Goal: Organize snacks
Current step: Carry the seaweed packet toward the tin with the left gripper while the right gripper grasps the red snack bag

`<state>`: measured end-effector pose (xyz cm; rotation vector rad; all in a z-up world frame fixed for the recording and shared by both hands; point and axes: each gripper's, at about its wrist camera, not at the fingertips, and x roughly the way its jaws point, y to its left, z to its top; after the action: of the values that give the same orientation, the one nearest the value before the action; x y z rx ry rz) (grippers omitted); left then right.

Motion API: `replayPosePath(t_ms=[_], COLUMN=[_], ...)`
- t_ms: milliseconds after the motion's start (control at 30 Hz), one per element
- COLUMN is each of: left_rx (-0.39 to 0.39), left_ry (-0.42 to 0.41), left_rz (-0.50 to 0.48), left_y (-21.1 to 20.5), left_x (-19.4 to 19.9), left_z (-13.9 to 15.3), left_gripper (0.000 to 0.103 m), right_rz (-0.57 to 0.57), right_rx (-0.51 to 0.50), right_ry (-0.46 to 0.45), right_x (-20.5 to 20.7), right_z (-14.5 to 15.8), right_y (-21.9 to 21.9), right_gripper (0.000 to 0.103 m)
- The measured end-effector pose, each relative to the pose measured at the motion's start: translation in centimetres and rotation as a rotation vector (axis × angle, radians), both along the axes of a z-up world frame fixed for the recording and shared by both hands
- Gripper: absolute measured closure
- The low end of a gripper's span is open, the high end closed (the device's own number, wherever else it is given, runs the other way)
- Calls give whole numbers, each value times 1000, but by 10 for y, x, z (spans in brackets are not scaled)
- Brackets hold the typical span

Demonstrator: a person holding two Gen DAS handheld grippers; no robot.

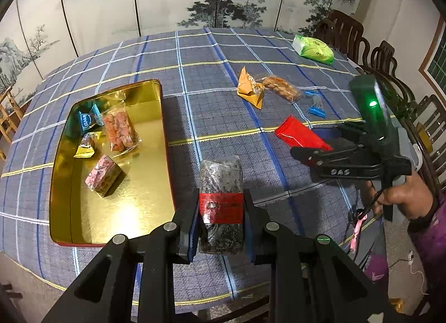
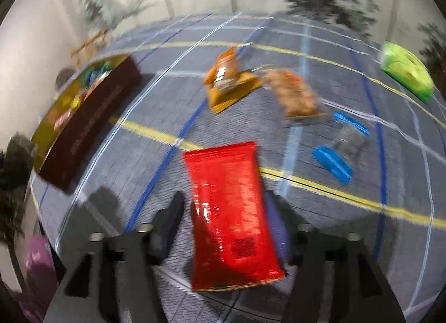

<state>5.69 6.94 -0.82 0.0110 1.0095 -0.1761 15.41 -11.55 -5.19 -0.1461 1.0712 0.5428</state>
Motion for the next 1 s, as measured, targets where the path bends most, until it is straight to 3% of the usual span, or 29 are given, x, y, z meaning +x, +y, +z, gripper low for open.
replayPosePath(t_ms=[67,100,133,200,267,400,567,1000], left_rx=[2,0,-1,-7,-9,1,14,56], left_ry=[-7,-12,-17,-24,-31,-43,-59,-93], left_rz=[1,3,5,13,18,30,52,111], left_y=[2,4,5,9,11,16,24,44], left_x=[-1,-1,-1,-1,-1,-1,-2,2], left_z=[1,2,3,4,6,9,11,13], left_gripper=[80,80,80,80,80,80,80,80], right_rz=[37,53,51,32,8,-53,-91,-94], right_rx=[-95,-115,-109,-94,-73,83,137,90], right_ry=[-21,-35,-34,-35,-52,-27,-30,-117], right_x=[-1,-3,-4,-3,-6,-10,-9,-13], right_z=[-2,-2,-1,2,2,3,1,-2], right_y=[12,17,17,15,13,7,13,29], right_gripper=[37,43,55,58,58,59,59,58])
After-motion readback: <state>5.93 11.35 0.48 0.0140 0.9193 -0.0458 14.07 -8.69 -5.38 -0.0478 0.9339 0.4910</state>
